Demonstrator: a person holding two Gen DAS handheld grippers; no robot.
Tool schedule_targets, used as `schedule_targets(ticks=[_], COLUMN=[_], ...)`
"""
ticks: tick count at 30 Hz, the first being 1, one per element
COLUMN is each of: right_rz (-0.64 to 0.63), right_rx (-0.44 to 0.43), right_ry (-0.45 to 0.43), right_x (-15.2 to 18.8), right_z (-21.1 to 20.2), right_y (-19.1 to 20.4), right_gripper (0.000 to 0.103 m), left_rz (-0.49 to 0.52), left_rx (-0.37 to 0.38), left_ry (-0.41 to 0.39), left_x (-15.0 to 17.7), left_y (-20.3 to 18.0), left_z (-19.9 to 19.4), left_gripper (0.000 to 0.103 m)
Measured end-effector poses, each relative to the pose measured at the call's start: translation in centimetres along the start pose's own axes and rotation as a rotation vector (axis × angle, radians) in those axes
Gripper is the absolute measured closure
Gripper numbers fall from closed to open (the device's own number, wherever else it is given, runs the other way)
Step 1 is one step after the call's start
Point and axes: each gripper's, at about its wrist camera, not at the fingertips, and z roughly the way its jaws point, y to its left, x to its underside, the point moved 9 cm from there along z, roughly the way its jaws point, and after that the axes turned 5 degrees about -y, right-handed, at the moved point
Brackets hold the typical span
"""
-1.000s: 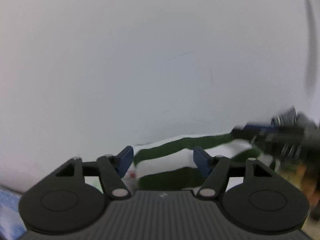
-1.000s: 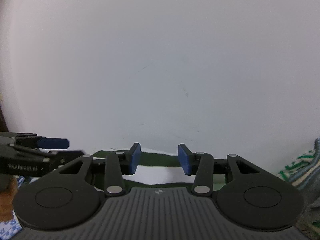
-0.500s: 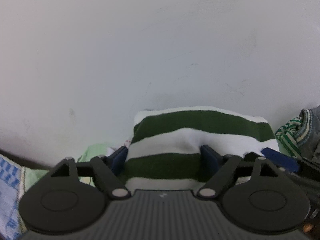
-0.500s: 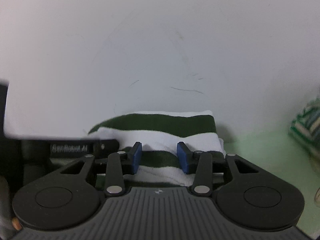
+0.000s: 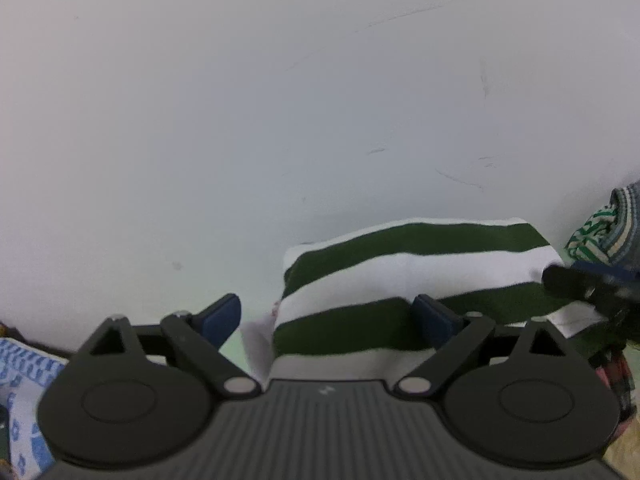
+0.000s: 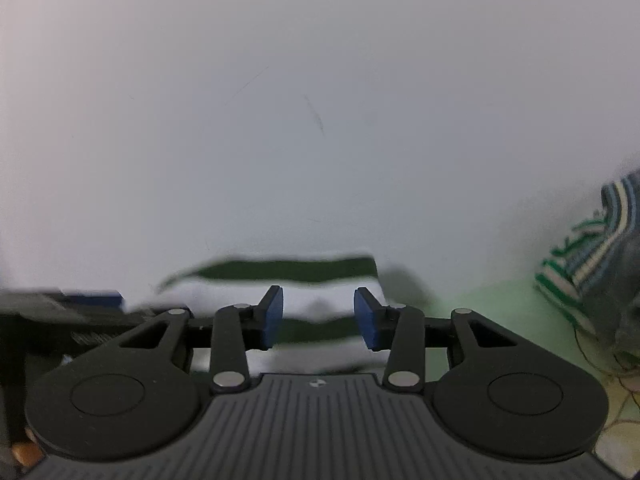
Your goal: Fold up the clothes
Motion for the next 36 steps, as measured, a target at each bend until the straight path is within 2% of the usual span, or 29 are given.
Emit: schedule_targets(ticks=[3,6,10,12,15,18,22,28,32,36], right_rz=[-0.038,-0.093,-0.105,-0.12,-0.144,-0.134,-0.097,-0.08,-0.099,-0.141], right_rx=[0.01,0.045,0.098,0.106,0.112,0.148,0.192,0.245,0.28,0.324], right_ry=[0.03,0.03,0.016,0.004,0.014,0.032,0.05,0.063,0.033,0.042], right_x=[0.3,-0.4,-1.4,-1.6,-1.6,-0.8,0.1,3.6,4.7,5.9], right_z=[-0.2,-1.0,-3.5,-5.1,-5.3,-4.3,-6.8,-8.0,-11.3,-14.4], right_y=[1.1,2.3,3.9,4.8,6.5,7.3,7.8,8.3,9.1,9.7], right_gripper=[0.06,0.059,0.048,0.044,0.042,0.04,0.033,0.019,0.01,0.003], left_rz=[-0.012,-0.064,-0.123,-0.121,-0.119,-0.117,-0.119,-0.136,-0.164,-0.142], left_rx=[-0.032,-0.071,-0.07,-0.07,-0.07,-0.069,-0.068,-0.06,-0.036,-0.037], left_ry=[0.022,0.024,0.037,0.038,0.038,0.039,0.04,0.058,0.078,0.075], left_x=[-0.8,-0.7,-0.2,-0.2,-0.2,-0.1,0.4,2.2,3.9,5.7], left_y=[-0.4,0.6,0.8,0.6,0.4,0.1,-0.2,-0.9,-1.2,-1.6], left_z=[0.7,-1.2,-2.9,-3.8,-5.1,-6.4,-9.1,-13.7,-16.7,-19.6], left_gripper=[0.009,0.005,0.003,0.002,0.001,0.001,0.001,0.001,0.001,0.0])
